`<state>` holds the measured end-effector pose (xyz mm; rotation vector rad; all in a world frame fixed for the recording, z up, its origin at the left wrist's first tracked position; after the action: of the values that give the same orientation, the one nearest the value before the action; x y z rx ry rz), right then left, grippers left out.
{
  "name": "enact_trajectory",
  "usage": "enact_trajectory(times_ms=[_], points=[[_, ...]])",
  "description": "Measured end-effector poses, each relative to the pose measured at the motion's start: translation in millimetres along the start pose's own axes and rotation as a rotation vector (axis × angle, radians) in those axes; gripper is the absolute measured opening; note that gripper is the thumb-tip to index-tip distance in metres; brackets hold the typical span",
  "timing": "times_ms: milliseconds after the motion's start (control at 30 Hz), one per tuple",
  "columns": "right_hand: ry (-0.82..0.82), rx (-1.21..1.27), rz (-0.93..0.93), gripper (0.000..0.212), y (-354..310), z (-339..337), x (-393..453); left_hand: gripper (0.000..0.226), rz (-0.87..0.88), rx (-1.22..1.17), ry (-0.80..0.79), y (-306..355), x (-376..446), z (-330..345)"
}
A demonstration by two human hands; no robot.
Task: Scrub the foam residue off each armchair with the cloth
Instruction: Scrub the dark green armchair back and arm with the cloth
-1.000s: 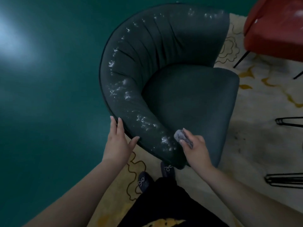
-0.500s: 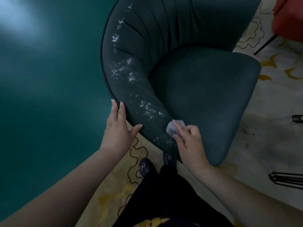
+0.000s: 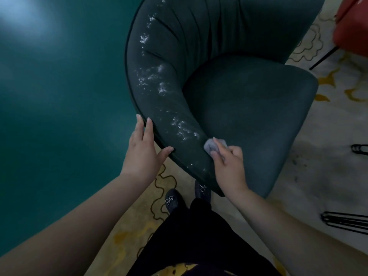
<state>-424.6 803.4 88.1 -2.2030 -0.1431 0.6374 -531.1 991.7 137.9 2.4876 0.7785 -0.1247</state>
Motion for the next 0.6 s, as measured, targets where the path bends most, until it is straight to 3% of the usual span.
enact_trajectory(times_ms=[200,400,600], points=[[-0.107,-0.168,-0.445,0.051,-2.3,-4.2,-37.8,0.093,0.004,0.017,0.003,1.6,-0.8,-2.1],[0.022,-0.089,-0.231,0.050,-23.0,11.8,-13.2,0.093,0.001,0.018,0.010,0.9,-0.2,-1.9],[-0.087,-0.291,-0.577,0.049,-13.1,-1.8,-36.3,0.092,0.006,0.021,0.013,0.7,-1.0,-1.2]])
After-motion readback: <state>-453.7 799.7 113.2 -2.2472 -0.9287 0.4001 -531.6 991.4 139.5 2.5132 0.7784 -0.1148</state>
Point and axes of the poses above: each hand's wrist, its own x-axis towards the middle knuckle, its own z-axis out of the palm, y = z × x, the point moved 2 cm from there along x, towards the middle knuckle, and after that the axes turned 10 degrees about z, right-handed, at the moved point
